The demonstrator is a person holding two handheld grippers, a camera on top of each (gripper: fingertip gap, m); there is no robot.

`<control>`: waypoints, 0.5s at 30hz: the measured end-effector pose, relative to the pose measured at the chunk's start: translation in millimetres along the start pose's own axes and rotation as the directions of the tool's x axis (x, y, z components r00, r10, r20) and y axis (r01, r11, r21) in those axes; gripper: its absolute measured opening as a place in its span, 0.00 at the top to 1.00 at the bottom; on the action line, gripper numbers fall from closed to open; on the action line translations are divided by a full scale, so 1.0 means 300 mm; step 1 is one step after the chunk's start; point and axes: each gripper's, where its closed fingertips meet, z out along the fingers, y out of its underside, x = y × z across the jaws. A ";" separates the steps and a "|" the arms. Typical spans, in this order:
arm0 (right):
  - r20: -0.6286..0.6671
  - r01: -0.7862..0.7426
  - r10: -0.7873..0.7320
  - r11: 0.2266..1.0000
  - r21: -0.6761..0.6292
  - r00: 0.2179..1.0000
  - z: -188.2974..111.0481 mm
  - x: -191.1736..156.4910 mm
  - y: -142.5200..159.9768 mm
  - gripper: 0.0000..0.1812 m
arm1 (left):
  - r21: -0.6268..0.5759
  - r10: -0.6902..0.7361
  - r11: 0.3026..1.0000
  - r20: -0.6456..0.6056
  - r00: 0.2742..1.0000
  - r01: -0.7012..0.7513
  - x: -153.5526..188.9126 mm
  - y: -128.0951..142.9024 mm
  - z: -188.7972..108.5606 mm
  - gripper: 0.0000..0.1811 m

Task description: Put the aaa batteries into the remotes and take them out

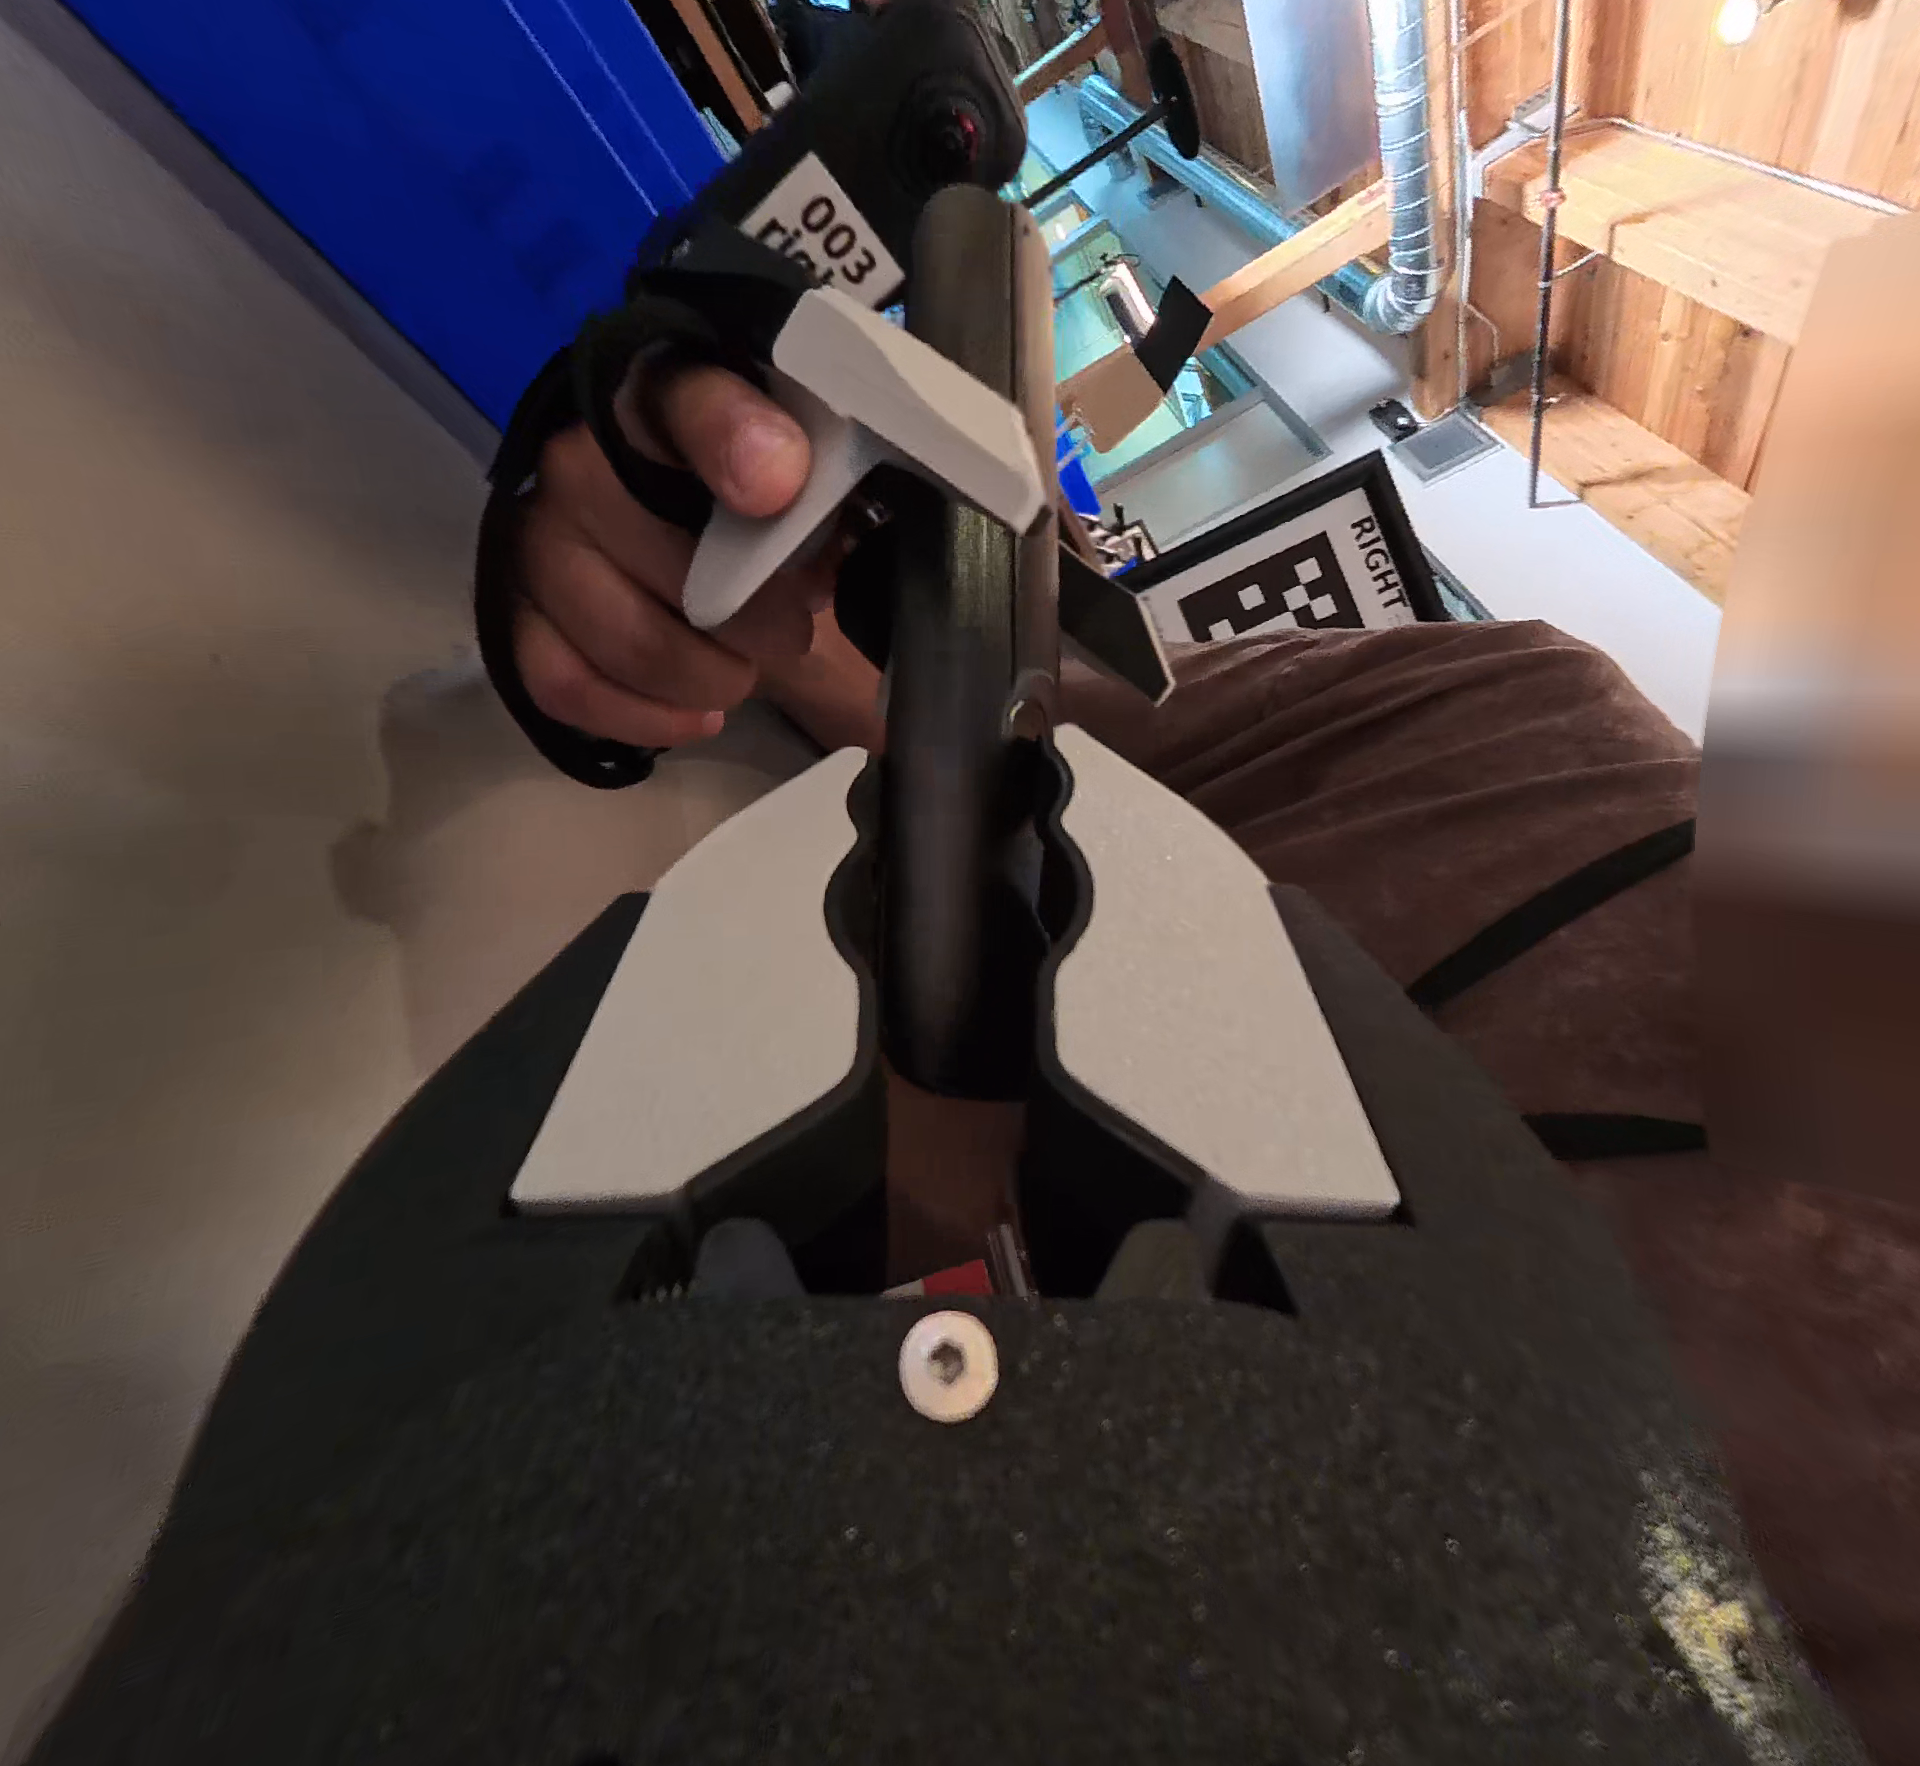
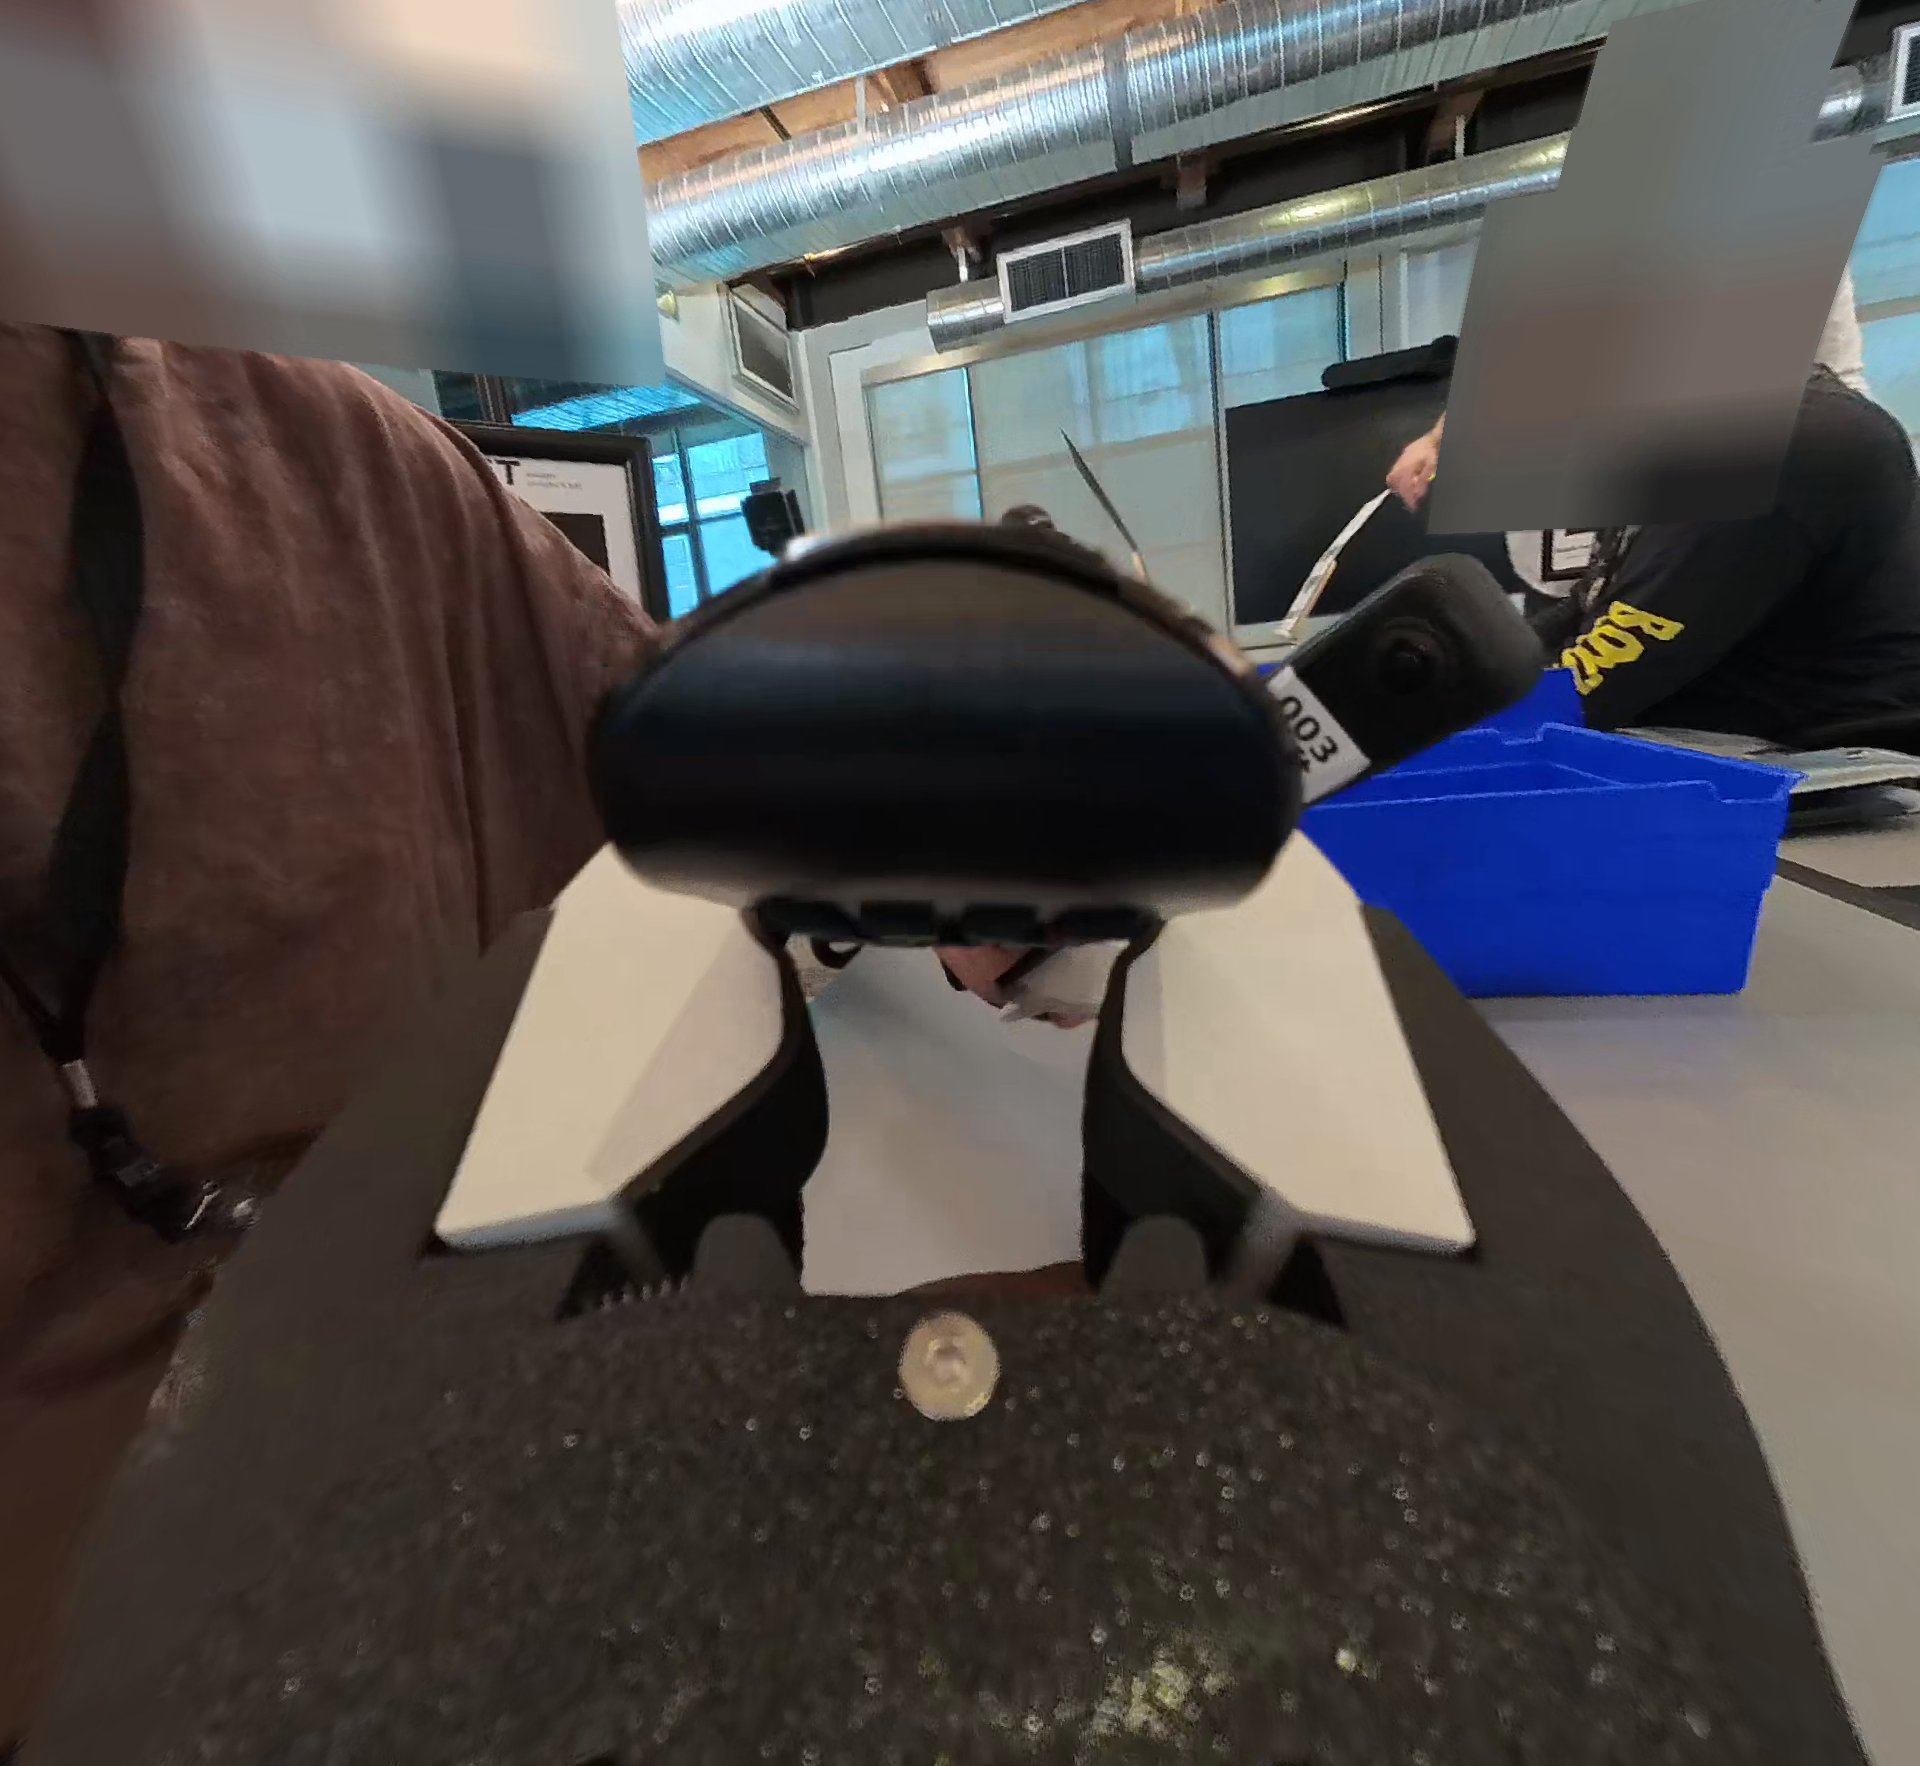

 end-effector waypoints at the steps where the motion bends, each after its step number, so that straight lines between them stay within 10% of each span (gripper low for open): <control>1: -0.006 0.001 -0.001 1.000 0.002 1.000 0.002 0.003 0.004 0.66 | -0.002 0.005 1.000 0.005 1.000 -0.005 -0.002 0.001 -0.001 0.85; 13: 0.005 -0.007 0.007 0.997 0.074 1.000 0.017 0.000 -0.044 0.66 | 0.087 0.149 0.985 -0.012 0.989 -0.147 0.028 -0.033 -0.002 0.83; 15: 0.004 -0.022 0.021 0.994 0.111 1.000 0.012 0.001 -0.058 0.66 | 0.081 0.216 0.972 0.042 0.975 -0.219 0.023 -0.030 -0.019 0.71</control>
